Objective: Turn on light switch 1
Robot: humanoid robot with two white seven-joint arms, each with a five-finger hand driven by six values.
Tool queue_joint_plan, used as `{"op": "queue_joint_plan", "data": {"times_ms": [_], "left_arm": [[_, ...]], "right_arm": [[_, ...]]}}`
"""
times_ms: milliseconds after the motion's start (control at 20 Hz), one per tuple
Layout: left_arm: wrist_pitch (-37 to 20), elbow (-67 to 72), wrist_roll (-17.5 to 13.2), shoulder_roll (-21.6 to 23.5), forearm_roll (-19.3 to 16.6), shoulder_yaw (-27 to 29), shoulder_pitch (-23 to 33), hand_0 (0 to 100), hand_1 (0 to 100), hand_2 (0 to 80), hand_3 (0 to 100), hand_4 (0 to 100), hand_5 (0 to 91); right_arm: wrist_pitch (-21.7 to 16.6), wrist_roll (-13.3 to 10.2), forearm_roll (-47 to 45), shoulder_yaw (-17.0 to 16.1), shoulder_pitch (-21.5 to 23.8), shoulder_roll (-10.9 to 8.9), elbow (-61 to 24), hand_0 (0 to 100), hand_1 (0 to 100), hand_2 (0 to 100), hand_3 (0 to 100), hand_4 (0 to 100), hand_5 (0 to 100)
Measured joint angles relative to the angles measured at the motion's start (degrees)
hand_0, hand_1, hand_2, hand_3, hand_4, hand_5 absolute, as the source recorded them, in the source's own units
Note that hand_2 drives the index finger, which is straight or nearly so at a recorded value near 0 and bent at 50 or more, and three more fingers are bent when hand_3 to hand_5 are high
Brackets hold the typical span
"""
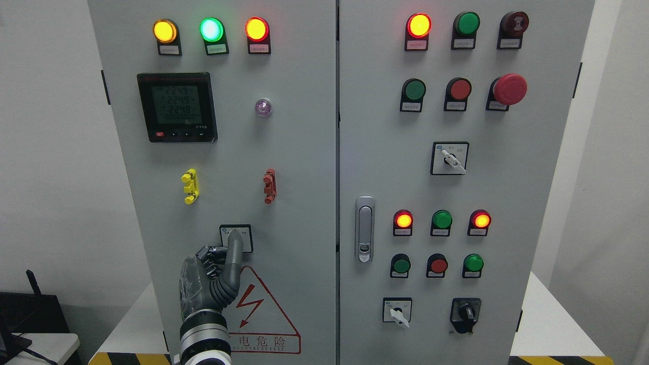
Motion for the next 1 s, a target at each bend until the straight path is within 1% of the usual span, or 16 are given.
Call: {"op": "queue_joint_plan", "data": {"times_ms": [1002], "left_arm": [[-0.4,0.1,-0.5,0.0,0.3,0.0,-0.3,39,25,50.2,82,96,87.7]], "right_arm": [[0.0,0.0,0.0,0.0,0.0,-0.01,0.0,12,39,0,0,0,0]]}}
